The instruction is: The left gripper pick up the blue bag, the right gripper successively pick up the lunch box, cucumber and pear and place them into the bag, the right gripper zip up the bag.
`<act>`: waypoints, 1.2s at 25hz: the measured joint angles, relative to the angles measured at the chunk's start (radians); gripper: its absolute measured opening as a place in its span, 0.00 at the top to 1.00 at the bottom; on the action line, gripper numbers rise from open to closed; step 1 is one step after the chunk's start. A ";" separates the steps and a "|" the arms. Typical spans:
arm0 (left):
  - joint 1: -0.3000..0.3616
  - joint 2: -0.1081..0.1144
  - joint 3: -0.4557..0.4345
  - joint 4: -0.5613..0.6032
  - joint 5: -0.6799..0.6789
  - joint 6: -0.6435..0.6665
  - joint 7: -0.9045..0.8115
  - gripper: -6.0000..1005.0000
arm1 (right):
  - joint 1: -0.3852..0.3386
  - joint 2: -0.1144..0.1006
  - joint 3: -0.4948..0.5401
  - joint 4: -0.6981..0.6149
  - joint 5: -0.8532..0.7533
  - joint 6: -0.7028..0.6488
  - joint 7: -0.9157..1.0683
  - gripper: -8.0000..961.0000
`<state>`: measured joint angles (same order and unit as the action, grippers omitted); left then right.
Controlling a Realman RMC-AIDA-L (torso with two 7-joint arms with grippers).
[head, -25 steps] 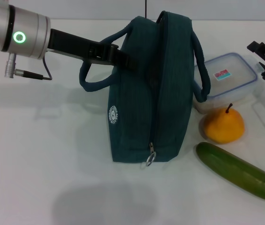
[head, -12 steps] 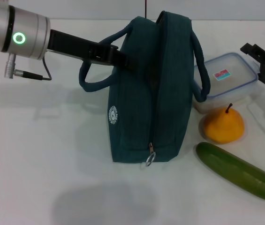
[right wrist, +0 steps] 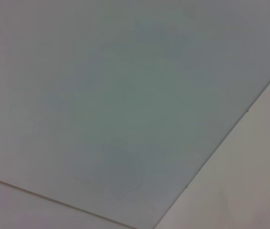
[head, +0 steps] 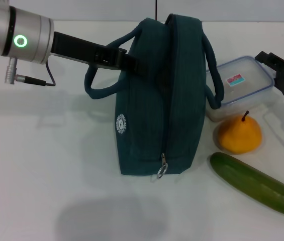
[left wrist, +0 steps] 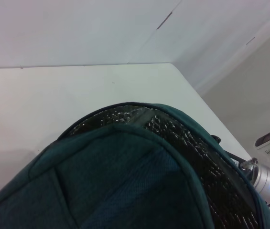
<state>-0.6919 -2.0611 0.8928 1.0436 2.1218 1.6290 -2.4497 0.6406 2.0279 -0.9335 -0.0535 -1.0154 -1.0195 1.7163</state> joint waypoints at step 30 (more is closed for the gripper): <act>0.007 0.001 0.000 -0.001 -0.023 0.000 0.029 0.94 | -0.066 -0.001 -0.056 -0.063 0.008 -0.103 -0.002 0.88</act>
<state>-0.6846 -2.0601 0.8928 1.0431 2.0989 1.6290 -2.4205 0.5745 2.0264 -0.9896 -0.1160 -1.0076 -1.1224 1.7141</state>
